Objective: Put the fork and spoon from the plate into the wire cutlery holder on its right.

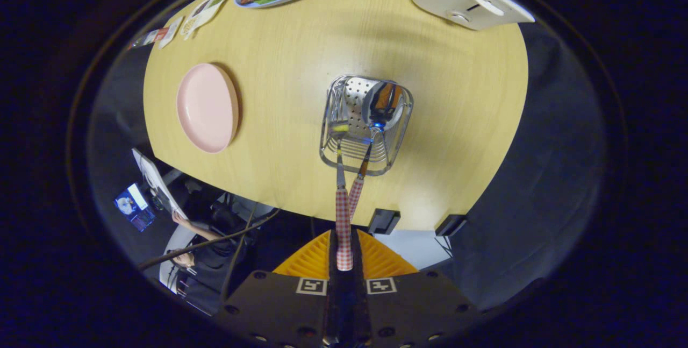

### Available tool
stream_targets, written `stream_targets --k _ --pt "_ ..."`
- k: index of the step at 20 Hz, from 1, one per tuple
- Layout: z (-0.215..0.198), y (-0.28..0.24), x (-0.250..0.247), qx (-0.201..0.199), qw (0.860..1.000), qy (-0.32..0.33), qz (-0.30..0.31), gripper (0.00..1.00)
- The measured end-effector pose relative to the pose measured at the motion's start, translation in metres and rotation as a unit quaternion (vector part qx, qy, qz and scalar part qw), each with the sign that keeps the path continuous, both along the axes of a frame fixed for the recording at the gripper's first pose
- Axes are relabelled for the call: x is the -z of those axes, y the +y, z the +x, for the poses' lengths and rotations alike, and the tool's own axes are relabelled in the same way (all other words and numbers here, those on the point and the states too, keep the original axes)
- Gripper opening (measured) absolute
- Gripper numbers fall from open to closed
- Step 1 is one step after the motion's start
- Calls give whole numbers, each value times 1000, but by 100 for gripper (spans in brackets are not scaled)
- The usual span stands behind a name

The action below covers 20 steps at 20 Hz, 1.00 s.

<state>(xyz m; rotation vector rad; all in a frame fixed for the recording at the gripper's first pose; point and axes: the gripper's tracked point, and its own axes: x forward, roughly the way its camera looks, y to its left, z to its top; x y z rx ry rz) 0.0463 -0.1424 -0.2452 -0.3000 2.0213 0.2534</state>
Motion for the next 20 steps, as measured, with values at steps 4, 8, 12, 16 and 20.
stream_targets --k 4,8,12,16,20 --pt "1 -1 -1 0 1000 -22 -4 28" --pt "-2 0 -8 -7 999 -49 -3 28" --pt "-6 16 -28 -6 987 -157 18 29" --pt "-16 43 -66 -15 951 -306 45 29" --pt "-48 79 -103 11 899 -431 81 29"
